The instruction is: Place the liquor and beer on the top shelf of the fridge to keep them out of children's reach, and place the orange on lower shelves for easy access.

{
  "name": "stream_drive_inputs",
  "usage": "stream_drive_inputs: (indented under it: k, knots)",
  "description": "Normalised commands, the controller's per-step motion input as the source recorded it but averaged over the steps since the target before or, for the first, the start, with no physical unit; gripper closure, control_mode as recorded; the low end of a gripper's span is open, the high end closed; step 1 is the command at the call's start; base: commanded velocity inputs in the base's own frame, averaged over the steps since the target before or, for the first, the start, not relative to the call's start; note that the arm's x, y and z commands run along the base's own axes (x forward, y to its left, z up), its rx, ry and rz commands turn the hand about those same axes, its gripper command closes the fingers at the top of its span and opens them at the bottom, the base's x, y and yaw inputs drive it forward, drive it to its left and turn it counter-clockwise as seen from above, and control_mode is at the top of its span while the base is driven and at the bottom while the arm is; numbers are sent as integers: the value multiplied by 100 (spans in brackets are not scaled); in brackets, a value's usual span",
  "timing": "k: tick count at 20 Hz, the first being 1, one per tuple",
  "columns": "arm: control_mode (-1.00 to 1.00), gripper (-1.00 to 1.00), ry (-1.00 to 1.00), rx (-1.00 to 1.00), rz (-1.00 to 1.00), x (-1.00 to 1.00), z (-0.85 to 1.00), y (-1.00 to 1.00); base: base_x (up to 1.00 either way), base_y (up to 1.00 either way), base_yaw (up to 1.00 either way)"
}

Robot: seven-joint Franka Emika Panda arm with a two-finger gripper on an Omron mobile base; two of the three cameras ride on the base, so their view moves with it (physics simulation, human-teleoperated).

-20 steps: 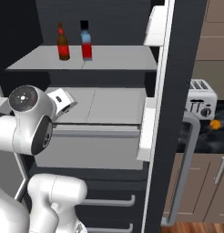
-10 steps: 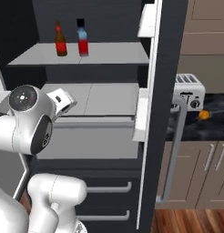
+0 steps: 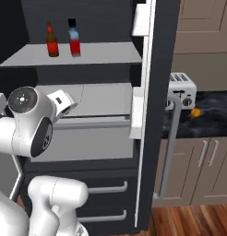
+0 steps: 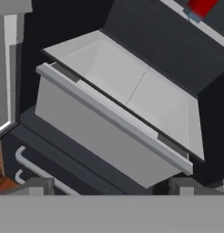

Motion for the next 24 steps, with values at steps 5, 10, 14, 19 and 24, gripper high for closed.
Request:
stream_drive_inputs:
  k: [5, 10, 14, 19, 24]
  knots:
    - [100, -100, 0, 0, 0, 0, 0, 0, 0, 40, -35]
    - [100, -100, 0, 0, 0, 0, 0, 0, -8, 51, -35]
    - [100, -100, 0, 0, 0, 0, 0, 0, -37, 43, -32]
    - [100, -100, 0, 0, 0, 0, 0, 0, -34, 25, -32]
    - [100, -100, 0, 0, 0, 0, 0, 0, -51, 31, -34]
